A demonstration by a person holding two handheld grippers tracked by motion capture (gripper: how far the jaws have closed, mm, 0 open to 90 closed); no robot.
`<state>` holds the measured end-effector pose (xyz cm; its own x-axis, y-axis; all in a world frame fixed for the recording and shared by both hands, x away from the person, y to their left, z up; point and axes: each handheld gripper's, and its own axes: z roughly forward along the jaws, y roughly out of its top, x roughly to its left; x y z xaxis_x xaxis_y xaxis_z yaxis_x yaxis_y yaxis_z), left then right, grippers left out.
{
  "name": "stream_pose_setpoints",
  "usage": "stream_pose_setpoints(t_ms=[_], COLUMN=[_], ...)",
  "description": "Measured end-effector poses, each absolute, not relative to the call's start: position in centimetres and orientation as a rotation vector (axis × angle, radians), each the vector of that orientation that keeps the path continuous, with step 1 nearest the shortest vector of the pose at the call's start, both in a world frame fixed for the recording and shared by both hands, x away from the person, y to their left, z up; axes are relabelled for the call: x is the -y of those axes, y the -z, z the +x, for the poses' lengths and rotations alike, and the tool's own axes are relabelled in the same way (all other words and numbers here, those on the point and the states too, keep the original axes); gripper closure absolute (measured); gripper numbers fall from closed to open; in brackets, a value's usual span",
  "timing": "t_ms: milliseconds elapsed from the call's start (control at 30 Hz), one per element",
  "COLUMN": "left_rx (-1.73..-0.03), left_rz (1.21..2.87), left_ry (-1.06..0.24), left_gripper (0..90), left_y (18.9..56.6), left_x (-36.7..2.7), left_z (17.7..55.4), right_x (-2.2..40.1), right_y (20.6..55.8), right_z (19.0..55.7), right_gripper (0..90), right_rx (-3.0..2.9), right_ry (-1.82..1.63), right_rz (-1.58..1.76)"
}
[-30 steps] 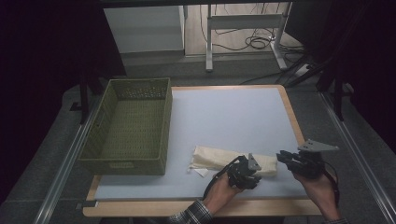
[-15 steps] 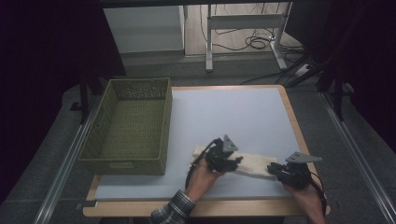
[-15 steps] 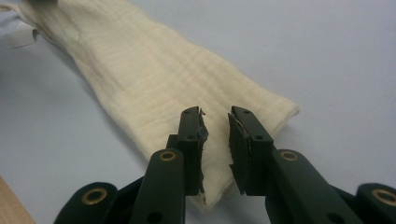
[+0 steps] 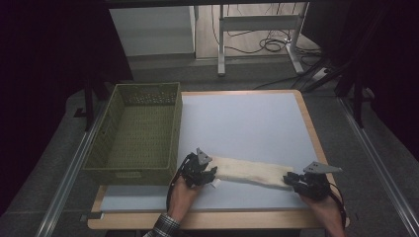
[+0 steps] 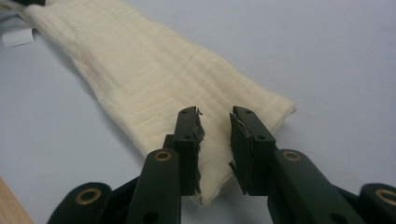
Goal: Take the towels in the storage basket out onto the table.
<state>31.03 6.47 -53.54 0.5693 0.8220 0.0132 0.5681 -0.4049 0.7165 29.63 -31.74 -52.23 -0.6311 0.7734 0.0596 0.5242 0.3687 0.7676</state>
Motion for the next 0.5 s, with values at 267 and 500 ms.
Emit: stream_pose_setpoints(t_ms=[267,500], left_rx=[-1.132,-1.152], left_rz=[2.054,2.064], left_ry=[-0.459,-0.509], left_gripper=[43.3,43.8], left_y=[53.9,53.5], left_x=[-7.1,-6.7], left_z=[30.8,30.1], right_x=[31.7,32.0], right_y=[52.1,50.8], right_z=[29.7,29.8], right_gripper=[70.3,68.1], right_rx=[-2.337,-2.319], right_ry=[-1.126,-1.123], right_rz=[1.154,1.133])
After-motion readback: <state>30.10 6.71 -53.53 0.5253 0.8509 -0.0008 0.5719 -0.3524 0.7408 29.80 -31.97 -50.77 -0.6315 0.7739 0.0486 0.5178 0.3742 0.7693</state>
